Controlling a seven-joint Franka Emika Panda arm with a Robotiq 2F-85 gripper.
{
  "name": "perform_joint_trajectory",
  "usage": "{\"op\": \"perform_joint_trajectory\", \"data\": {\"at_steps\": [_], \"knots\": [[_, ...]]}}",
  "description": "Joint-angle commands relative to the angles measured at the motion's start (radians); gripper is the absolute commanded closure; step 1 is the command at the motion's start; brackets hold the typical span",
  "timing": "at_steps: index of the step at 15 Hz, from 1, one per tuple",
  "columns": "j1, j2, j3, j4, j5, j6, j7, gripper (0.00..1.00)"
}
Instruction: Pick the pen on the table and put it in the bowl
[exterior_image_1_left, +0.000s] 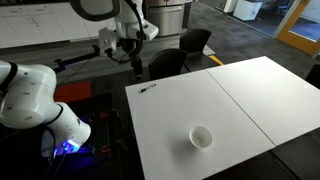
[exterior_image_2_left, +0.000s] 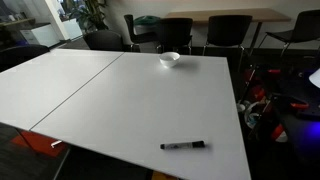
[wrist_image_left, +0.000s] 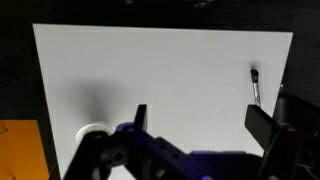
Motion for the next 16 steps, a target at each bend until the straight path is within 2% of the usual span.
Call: {"op": "perform_joint_trajectory", "data": {"at_steps": [1,13,16], "knots": [[0.007,0.0,-0.006,0.002,-0.004,-0.002,0.004,0.0],[0.012,0.011,-0.01,0.008,0.011,0.0,0.001,0.0],[0.023,0.019,0.009,0.019,0.011,0.012,0.012,0.0]]}}
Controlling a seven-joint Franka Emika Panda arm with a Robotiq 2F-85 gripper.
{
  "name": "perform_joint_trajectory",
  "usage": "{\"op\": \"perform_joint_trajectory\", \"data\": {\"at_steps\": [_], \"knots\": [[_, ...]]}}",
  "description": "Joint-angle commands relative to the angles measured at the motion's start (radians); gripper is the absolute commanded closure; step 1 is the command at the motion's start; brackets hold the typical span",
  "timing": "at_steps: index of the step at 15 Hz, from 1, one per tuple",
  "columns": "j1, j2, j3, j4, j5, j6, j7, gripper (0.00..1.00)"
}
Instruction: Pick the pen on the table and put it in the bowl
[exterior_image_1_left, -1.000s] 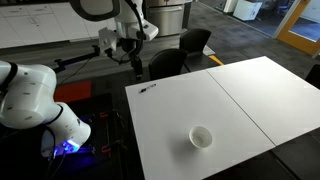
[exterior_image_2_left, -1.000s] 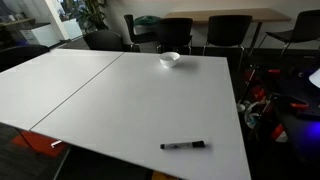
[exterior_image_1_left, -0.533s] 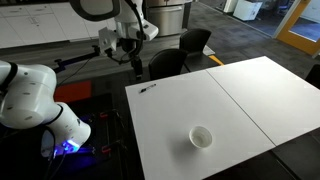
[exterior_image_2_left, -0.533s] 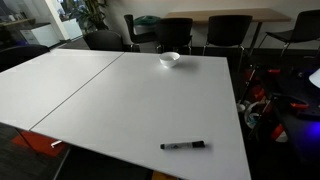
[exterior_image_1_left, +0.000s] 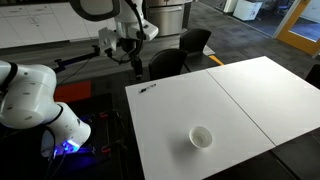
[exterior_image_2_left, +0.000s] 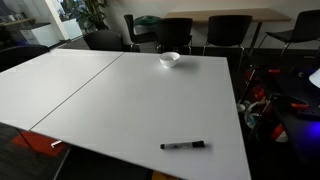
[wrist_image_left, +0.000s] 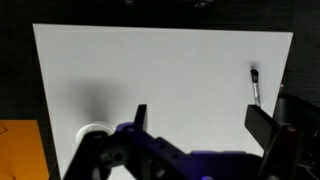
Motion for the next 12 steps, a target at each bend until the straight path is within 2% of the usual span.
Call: {"op": "perform_joint_trajectory", "data": {"at_steps": [1,10,12], "knots": [[0.029,0.022,0.016,0.023,0.015,0.015,0.016,0.0],[0.06,0.051,0.058,0.041,0.028,0.021,0.04,0.0],[0.088,0.076,0.091,0.061,0.034,0.033,0.044,0.0]]}}
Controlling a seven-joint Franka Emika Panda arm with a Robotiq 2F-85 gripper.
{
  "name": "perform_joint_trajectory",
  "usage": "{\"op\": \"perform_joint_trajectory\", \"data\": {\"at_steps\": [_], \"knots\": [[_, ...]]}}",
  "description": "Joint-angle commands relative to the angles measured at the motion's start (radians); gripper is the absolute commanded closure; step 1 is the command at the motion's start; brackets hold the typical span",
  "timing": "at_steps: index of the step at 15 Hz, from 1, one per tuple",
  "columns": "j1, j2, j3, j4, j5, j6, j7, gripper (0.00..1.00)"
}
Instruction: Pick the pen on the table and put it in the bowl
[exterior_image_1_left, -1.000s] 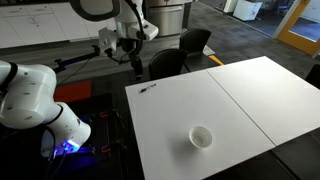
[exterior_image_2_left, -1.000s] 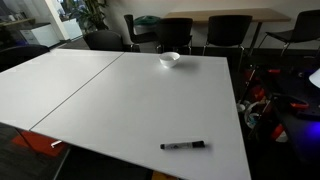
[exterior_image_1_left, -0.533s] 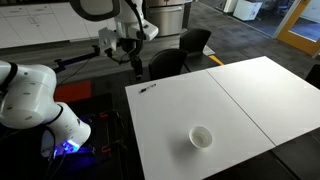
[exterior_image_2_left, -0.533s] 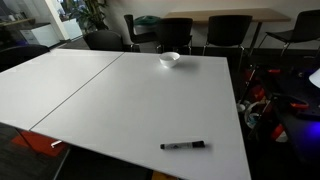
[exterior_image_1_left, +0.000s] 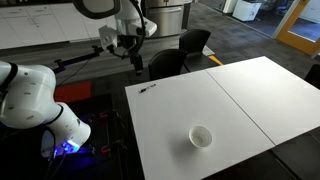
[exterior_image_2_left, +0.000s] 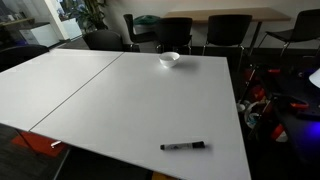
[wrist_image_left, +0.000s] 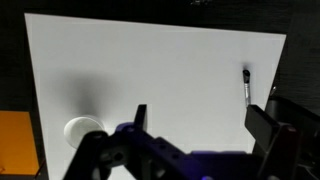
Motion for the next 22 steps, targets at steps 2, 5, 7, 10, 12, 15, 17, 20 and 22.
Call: {"op": "perform_joint_trajectory", "data": {"at_steps": [2,5,7,10,12,15,17,20,22], "knots": [[0.084,0.1,0.096,0.079,0.01,0.025,0.055,0.0],[0.112,0.148,0.129,0.117,0.001,0.037,0.062,0.0],[0.133,0.18,0.123,0.135,0.041,0.073,0.044,0.0],[0.154,0.239,0.122,0.152,0.108,0.152,0.038,0.0],[0.16,0.283,0.139,0.156,0.117,0.232,0.055,0.0],[0.164,0.365,0.173,0.157,0.064,0.351,0.084,0.0],[0.174,0.422,0.18,0.154,0.055,0.439,0.051,0.0],[0.184,0.512,0.196,0.165,0.024,0.521,0.066,0.0],[0.187,0.565,0.202,0.174,-0.027,0.545,0.081,0.0]]}}
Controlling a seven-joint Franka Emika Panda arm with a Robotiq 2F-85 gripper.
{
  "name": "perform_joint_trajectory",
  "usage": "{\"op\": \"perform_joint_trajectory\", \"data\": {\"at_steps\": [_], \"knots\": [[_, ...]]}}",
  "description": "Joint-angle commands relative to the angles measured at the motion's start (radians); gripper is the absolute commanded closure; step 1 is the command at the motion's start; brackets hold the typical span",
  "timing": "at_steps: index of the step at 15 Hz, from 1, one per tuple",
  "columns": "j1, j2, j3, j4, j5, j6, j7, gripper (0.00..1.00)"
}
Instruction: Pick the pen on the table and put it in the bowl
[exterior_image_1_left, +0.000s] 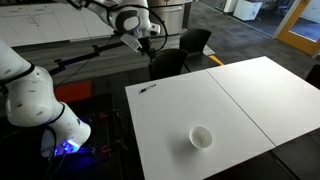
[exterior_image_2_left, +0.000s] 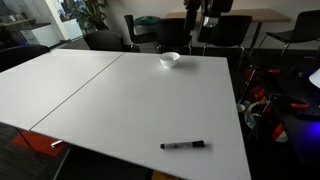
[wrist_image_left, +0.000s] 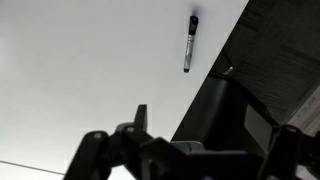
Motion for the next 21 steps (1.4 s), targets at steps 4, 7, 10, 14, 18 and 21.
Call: {"op": "perform_joint_trajectory", "data": {"at_steps": [4,7,10,14,18,21], "knots": [[0.012,0.089,-0.002,0.024,-0.063,0.014,0.001,0.0],[0.013,0.099,-0.001,0.035,-0.064,0.014,0.001,0.0],[0.013,0.1,-0.001,0.038,-0.064,0.014,0.001,0.0],[0.024,0.169,0.008,0.054,-0.096,0.072,0.055,0.0],[0.057,0.25,0.011,0.061,-0.14,0.144,0.148,0.0],[0.105,0.313,-0.004,0.07,-0.223,0.169,0.284,0.0]]}}
